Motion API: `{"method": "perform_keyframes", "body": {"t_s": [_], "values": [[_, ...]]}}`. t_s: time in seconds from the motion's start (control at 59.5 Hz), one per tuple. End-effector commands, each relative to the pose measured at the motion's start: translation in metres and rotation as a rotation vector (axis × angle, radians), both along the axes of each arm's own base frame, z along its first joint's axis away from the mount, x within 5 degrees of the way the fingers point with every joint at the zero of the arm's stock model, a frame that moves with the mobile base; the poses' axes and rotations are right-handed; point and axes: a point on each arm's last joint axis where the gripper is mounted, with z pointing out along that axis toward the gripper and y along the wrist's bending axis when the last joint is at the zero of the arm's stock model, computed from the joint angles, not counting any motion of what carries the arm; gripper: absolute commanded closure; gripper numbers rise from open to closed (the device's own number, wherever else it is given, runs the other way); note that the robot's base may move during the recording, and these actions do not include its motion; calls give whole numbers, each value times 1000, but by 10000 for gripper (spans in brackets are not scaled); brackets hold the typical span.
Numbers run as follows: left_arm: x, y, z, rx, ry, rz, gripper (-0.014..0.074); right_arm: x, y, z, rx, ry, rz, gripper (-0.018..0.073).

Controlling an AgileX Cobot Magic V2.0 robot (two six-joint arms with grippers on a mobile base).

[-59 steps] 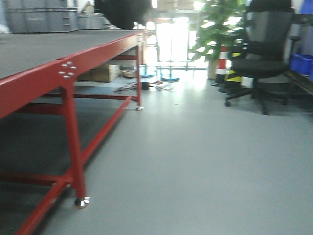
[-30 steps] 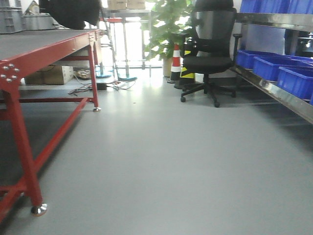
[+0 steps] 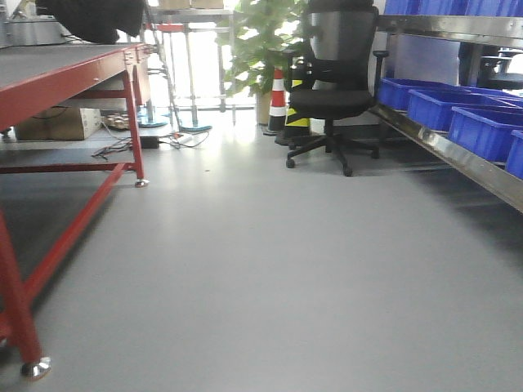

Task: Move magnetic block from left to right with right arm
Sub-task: 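Hold the red cube in the right gripper while driving away from the table, then keep holding the cube while turning and driving to the second table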

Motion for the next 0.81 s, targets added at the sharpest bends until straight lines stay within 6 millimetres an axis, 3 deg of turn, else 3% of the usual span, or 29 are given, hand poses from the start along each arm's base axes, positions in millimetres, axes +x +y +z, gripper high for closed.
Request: {"method": "perform_keyframes", "body": {"t_s": [0.0,0.79], "values": [[-1,0,5,-7,-86,1,713,2,1,15,20,-94,0,376],[-1,0,5,-7,-86,1,713,2,1,15,19,-89,0,376]]}}
